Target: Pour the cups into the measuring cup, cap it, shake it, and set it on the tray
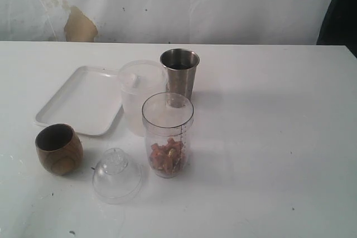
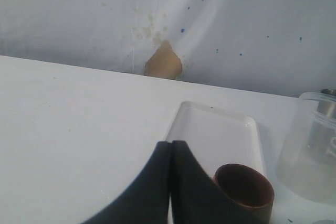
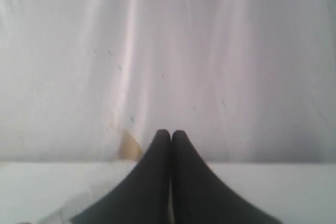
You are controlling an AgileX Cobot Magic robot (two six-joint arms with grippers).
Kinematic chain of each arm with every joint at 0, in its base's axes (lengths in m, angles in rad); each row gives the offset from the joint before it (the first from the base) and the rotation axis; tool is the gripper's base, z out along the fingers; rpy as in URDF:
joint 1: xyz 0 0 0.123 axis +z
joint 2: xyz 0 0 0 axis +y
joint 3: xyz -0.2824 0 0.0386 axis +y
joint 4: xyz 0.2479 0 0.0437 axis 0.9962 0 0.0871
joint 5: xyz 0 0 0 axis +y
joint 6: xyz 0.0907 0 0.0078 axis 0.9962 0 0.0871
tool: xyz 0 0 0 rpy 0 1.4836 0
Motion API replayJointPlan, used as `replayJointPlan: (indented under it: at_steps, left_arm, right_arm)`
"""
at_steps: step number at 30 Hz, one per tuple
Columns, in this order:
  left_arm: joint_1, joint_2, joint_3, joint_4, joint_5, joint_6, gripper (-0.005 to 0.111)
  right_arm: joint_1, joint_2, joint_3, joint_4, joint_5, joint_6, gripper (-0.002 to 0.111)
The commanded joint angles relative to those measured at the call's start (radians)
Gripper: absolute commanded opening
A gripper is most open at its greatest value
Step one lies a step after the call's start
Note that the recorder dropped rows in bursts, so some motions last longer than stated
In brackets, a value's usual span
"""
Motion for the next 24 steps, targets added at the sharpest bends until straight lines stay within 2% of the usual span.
replayJointPlan:
  at_steps: [1, 8, 16, 24]
  left_arm:
    - [0.000, -0.004, 0.006, 0.006, 0.002, 0.002, 0.000]
    - [0.000, -0.004, 0.006, 0.006, 0.002, 0.002, 0.000]
    - [0.000, -0.004, 0.006, 0.006, 0.002, 0.002, 0.000]
    - [0.000, -0.004, 0.006, 0.006, 0.002, 0.002, 0.000]
  right_arm:
    - [0.003, 0.006, -0.018, 0.099, -0.159, -0.115, 0.000]
    - [0.003, 0.277, -0.133, 0.231, -0.398, -0.383, 0.000]
    - [0.003, 0.802, -0.326, 0.240, -0.619, -0.393, 0.000]
    - [0.003, 1.297, -0.485, 0.276, -0.656, -0.430, 0.000]
